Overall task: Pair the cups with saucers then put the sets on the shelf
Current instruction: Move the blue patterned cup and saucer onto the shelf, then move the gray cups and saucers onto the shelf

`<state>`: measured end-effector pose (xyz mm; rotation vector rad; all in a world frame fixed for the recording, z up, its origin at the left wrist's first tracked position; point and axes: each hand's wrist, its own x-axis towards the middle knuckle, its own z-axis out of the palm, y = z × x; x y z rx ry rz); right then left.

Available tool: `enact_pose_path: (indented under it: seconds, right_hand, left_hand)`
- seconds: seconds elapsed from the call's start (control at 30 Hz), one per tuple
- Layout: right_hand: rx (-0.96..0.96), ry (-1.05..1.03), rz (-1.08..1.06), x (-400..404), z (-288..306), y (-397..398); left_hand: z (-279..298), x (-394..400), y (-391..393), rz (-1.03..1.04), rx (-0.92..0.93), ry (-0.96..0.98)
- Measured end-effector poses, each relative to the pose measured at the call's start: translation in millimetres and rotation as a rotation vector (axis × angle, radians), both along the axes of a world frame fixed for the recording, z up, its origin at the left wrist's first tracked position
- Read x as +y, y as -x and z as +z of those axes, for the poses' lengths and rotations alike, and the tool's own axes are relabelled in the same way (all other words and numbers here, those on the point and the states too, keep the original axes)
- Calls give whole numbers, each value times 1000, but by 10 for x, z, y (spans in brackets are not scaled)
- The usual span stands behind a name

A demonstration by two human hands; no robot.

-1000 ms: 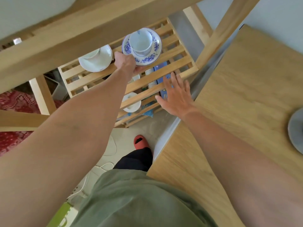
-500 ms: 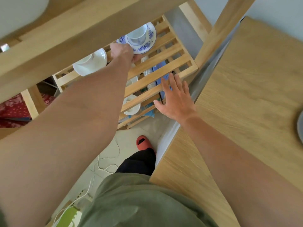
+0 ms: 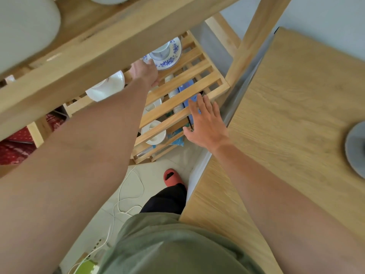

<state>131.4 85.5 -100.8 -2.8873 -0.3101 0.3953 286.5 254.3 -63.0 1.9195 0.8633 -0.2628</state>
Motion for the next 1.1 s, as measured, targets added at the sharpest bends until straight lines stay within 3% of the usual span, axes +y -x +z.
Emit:
enact_pose_path:
  seconds: [0.2,0.37,0.47,0.63,0.83,0.97,1.1]
  right_hand:
    - [-94,-93,28,-20,120,89]
    - [-257,-152,-81,-348,343,411]
    - [-290,-238,-276,-732,481,752]
    - [-368,-473,-792,-1498,611,1417]
    - [-516,-603,-1167,-2348,642,2108]
    - [-392,-741,-1527,-2838,689,2294]
    - [-236,-836,-1502,-3221,679,2290]
  left_hand:
    - [74,-137,494,-67,-53,-11]
    - [84,-626,993,-261,-110,1]
    - [147,-1119,1202,-340,-184,5]
    - [306,-2030,1648,-553,-277,18]
    - [355,-2992,2146,-874,-255,41]
    - [376,-3455,2352,-919,-231,115]
    - [269,-3804,2384,-961,-154,122]
